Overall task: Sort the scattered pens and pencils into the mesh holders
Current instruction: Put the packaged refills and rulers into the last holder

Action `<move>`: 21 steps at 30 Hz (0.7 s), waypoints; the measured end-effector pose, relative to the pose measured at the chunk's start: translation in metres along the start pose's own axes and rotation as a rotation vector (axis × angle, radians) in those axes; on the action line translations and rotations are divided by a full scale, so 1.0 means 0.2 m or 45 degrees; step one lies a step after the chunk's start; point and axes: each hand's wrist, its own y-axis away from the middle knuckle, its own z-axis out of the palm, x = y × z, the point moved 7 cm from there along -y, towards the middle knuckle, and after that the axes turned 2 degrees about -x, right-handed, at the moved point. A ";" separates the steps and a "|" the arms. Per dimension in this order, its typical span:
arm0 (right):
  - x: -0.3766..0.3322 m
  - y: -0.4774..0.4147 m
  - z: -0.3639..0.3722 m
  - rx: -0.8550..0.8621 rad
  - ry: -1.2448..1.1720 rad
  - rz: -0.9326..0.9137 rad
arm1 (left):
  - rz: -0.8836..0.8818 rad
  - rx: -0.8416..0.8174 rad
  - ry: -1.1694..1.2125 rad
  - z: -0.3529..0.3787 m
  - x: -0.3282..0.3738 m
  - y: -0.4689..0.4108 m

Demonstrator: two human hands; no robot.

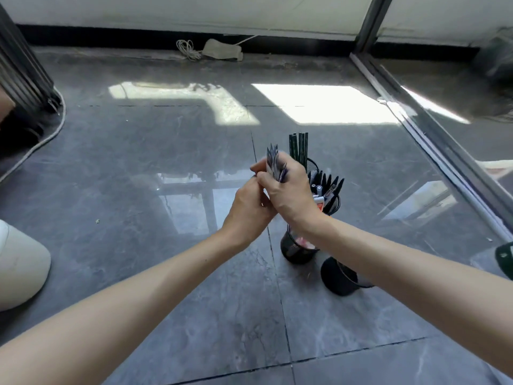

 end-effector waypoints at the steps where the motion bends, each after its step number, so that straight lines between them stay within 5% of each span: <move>1: -0.03 0.00 -0.05 0.040 0.015 -0.029 | 0.019 -0.017 0.044 0.03 0.05 -0.01; 10: -0.02 0.11 -0.49 0.280 0.065 -0.050 | 0.103 -0.195 0.237 0.38 0.34 0.01; 21: 0.50 0.33 -0.74 0.243 -0.010 0.462 | 0.087 -0.707 -0.062 0.89 0.11 0.10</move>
